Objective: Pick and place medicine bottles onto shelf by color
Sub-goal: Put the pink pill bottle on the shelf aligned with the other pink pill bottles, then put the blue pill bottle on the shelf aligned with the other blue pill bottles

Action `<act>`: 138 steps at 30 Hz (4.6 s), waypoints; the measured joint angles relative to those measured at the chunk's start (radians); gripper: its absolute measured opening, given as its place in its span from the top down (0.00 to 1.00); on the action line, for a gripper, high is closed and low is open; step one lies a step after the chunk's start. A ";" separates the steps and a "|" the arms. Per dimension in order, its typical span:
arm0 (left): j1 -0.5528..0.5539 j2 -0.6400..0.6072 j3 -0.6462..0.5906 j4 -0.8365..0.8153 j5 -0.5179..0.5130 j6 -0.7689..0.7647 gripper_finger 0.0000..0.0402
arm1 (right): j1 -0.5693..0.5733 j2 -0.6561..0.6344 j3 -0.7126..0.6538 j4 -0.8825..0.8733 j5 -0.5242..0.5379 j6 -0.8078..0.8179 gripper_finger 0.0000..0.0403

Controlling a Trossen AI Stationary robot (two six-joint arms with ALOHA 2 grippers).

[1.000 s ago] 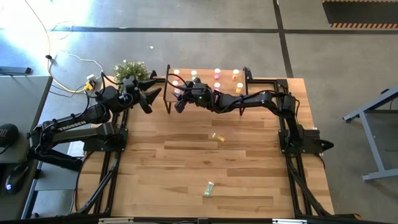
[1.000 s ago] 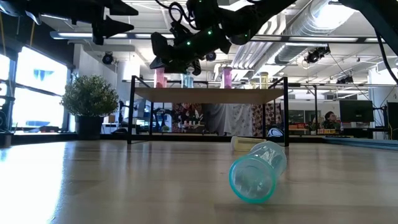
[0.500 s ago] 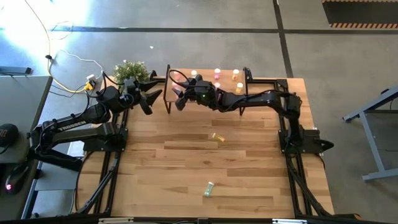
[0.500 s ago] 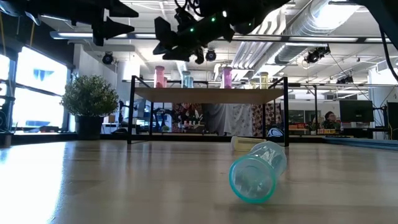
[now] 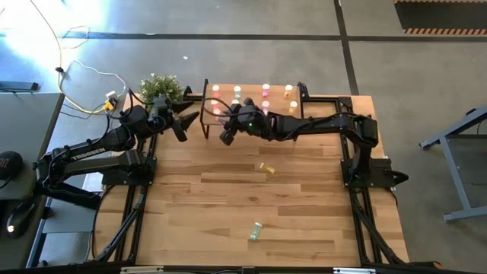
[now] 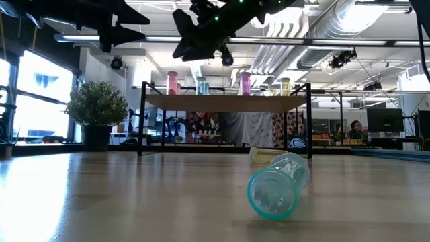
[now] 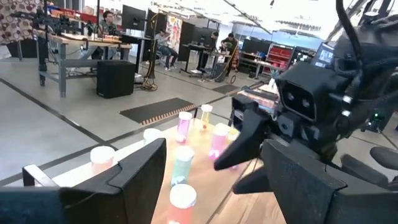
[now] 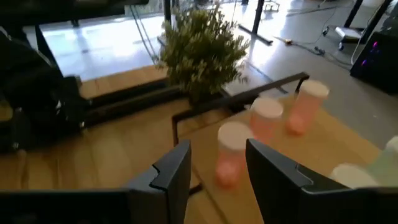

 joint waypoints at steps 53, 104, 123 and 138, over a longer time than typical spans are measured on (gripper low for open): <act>0.000 0.000 0.000 -0.020 -0.012 0.070 0.36 | -0.084 0.087 -0.002 0.020 -0.154 0.124 1.00; -0.192 0.045 0.118 -0.166 -0.127 0.066 0.36 | -0.045 -0.232 -0.002 -0.191 -0.027 0.148 1.00; -0.687 0.473 0.484 -0.477 -0.546 -0.272 0.36 | -0.092 -0.505 -0.002 -0.522 0.014 0.183 1.00; -0.923 0.829 0.774 -0.650 -0.640 -0.607 0.36 | -0.099 -0.553 -0.002 -0.746 0.009 0.175 1.00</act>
